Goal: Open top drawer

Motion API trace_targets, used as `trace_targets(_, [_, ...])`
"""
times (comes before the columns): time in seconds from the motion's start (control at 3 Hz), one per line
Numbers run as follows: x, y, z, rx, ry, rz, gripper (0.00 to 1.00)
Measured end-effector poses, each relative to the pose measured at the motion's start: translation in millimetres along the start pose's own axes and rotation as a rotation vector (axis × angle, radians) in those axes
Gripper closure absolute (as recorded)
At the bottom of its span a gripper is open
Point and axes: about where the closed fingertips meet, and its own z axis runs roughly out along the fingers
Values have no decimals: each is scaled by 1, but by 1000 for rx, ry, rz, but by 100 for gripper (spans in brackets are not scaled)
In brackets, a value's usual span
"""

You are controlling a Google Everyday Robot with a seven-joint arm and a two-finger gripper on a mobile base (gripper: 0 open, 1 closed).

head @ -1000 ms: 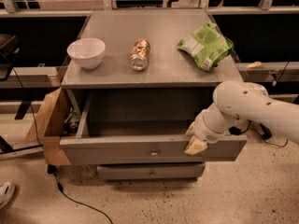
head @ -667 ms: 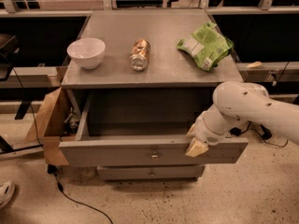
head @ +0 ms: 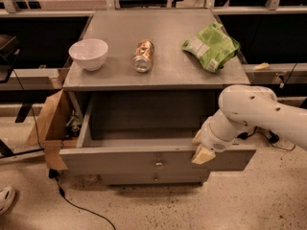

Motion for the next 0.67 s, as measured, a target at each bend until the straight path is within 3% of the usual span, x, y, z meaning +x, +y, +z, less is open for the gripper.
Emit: trace_targets(0.67, [1, 14, -4, -31, 14, -19, 27])
